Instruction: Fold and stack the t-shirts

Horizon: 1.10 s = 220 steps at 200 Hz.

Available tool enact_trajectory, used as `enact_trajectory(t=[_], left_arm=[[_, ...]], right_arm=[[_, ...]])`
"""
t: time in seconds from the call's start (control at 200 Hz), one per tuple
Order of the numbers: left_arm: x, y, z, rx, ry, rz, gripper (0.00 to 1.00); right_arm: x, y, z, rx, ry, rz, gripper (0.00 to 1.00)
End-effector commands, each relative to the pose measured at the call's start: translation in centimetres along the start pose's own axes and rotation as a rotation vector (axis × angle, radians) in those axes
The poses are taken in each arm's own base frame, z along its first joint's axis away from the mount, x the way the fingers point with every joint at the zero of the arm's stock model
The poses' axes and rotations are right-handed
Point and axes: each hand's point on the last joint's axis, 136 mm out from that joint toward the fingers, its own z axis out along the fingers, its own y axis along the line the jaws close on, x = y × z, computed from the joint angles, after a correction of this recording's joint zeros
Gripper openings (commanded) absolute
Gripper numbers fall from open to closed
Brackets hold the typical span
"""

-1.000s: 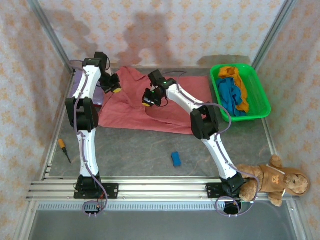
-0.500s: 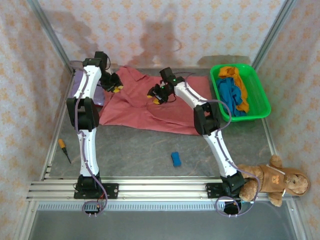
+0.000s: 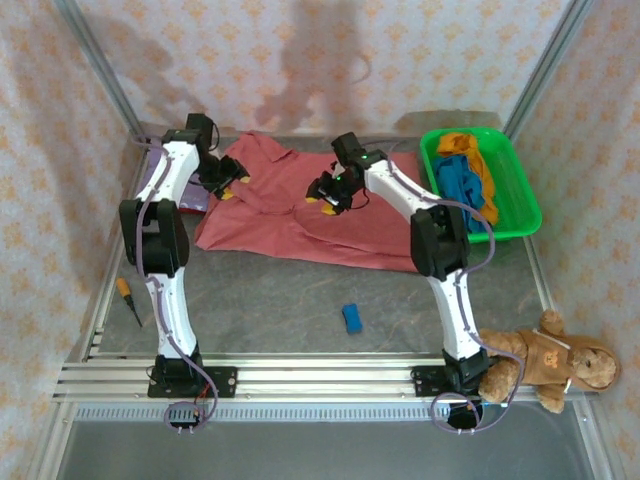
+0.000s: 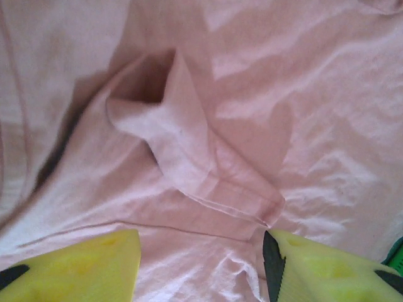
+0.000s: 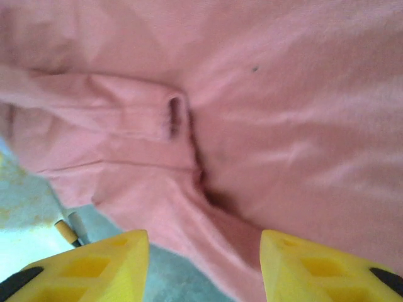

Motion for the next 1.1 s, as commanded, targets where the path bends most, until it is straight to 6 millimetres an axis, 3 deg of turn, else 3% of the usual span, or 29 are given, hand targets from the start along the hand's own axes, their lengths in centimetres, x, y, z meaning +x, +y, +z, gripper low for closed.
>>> enact_trajectory(t=[0.0,0.22,0.435,0.831,1.096], left_arm=[[0.3,-1.8,0.8,0.083,-0.055,0.005,0.56],[1.2,-1.5,4.4,0.085,-0.041,-0.051,0.58],[1.1,-0.4,6.2,0.043,-0.042,-0.085,0.63],[2.1,0.0,6.5,0.009,-0.042,-0.069,0.67],[2.9,0.2,8.4,0.012,-0.006,-0.088,0.67]], right_arm=[[0.0,2.0,-2.5,-0.046,-0.062,-0.037,0.5],[0.8,2.0,-4.3,-0.031,-0.082,-0.064,0.5],[0.4,0.7,-5.3,-0.023,-0.108,-0.044,0.5],[0.1,-0.2,-5.5,-0.027,-0.119,-0.013,0.5],[0.4,-0.8,-5.4,-0.022,-0.119,-0.006,0.5]])
